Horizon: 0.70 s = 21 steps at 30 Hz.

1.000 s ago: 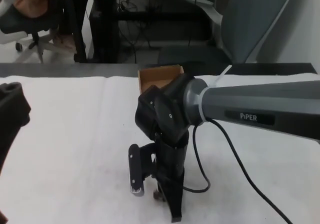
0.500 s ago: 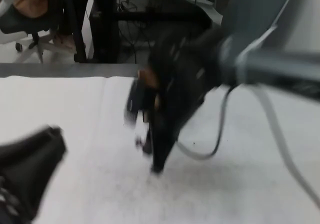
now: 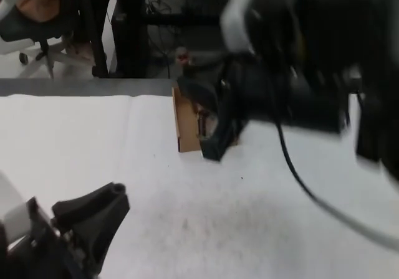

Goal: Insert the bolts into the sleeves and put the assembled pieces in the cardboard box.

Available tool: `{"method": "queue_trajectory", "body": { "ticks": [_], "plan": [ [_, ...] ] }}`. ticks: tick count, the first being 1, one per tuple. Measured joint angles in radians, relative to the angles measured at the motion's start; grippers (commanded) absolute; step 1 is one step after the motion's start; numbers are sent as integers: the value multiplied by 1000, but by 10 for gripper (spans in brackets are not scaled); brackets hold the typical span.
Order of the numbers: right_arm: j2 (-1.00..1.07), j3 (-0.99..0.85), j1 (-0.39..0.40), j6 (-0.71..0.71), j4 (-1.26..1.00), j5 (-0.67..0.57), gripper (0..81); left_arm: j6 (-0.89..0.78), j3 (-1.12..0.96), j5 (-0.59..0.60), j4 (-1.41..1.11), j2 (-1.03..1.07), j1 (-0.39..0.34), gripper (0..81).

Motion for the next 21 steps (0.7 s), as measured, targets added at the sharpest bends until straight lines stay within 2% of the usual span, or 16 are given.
{"method": "queue_trajectory", "body": {
  "ticks": [4,8,12,16,21],
  "plan": [
    [-43,196,27,185,-318,8,6,-2,1,40,-167,160,0,18],
    [-48,275,50,258,-511,25,6,-29,1,91,-340,333,0,18],
    [-48,284,75,271,-553,29,6,-70,-3,115,-522,486,-31,18],
    [-48,284,85,288,-562,29,6,-95,-26,111,-655,606,-116,18],
    [-48,284,84,296,-512,32,6,-97,-59,79,-690,670,-205,18]
  ]
}}
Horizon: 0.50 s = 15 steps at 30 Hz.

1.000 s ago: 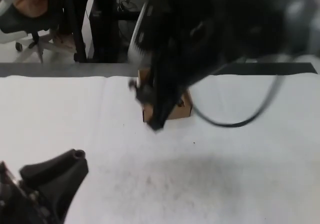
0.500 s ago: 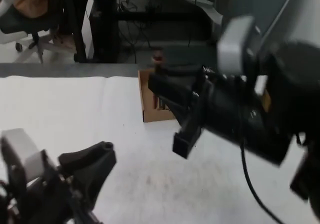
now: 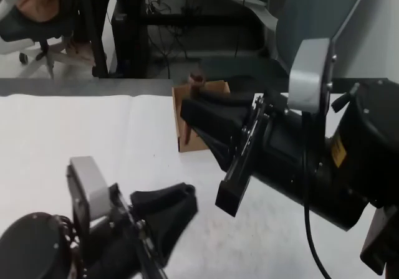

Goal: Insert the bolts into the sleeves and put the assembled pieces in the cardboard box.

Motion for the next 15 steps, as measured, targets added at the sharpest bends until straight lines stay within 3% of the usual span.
{"method": "queue_trajectory", "body": {
  "ticks": [15],
  "plan": [
    [-1,0,0,-2,133,9,6,0,-5,-68,-80,2,-16,18]
  ]
}}
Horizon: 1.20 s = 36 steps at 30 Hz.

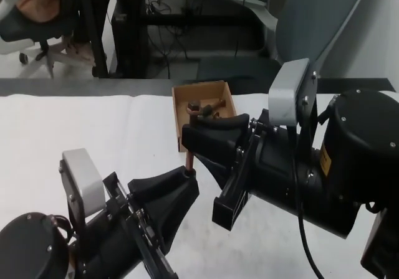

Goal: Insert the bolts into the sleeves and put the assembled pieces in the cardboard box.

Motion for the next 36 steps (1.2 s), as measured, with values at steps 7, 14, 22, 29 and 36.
{"method": "queue_trajectory", "body": {
  "ticks": [7,14,22,29,36],
  "plan": [
    [0,0,0,10,-3,2,6,6,0,-8,-4,0,0,18],
    [0,8,40,39,42,29,6,12,-1,-16,-21,0,0,18],
    [-15,8,55,59,70,37,700,29,-30,-16,-1,2,0,18],
    [-52,11,62,99,91,58,700,35,-44,-34,-15,2,0,18],
    [-249,14,62,77,27,109,700,83,-121,-84,149,29,44,18]
  ]
}}
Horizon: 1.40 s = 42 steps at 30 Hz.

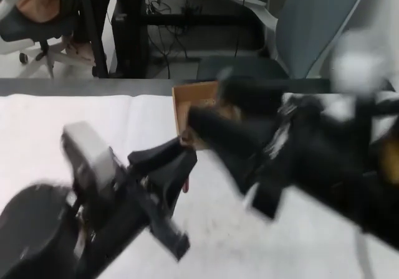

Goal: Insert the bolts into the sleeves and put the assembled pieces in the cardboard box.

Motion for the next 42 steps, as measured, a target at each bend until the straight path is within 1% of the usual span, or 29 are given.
{"method": "queue_trajectory", "body": {
  "ticks": [4,8,12,15,18,22,25,27,28,29,33,34,39,40,41,42],
  "plan": [
    [-136,0,0,-28,77,37,700,23,-151,2,185,92,79,18],
    [-240,-2,0,-45,279,79,700,31,-337,2,275,246,160,18],
    [-321,-2,0,-45,488,126,700,36,-553,2,396,417,207,18],
    [-370,-2,0,-48,607,155,700,83,-709,0,479,549,219,18],
    [-400,-2,0,-62,677,171,700,106,-849,-3,554,680,221,18],
    [-413,-2,0,-68,718,171,700,113,-1016,-23,652,816,221,18],
    [-413,-2,0,-67,745,171,700,120,-1094,-57,714,899,221,4],
    [-413,-2,0,-67,764,171,700,120,-1116,-63,728,935,221,98],
    [-413,-2,0,-67,774,171,700,120,-1119,-63,732,944,221,192],
    [-413,-2,0,-69,784,171,700,120,-1119,-63,737,953,221,262],
    [-413,5,0,-68,808,171,700,122,-1121,-66,731,971,229,619],
    [-413,7,0,-68,808,171,700,122,-1123,-67,728,971,233,697],
    [-413,29,0,-50,813,171,699,101,-1130,-67,749,958,251,700],
    [-413,33,0,-45,817,171,644,89,-1130,-67,776,944,255,700],
    [-413,35,0,-45,827,176,595,78,-1130,-57,808,923,257,661],
    [-413,36,0,-47,838,187,543,73,-1128,-48,835,902,260,598]
  ]
}}
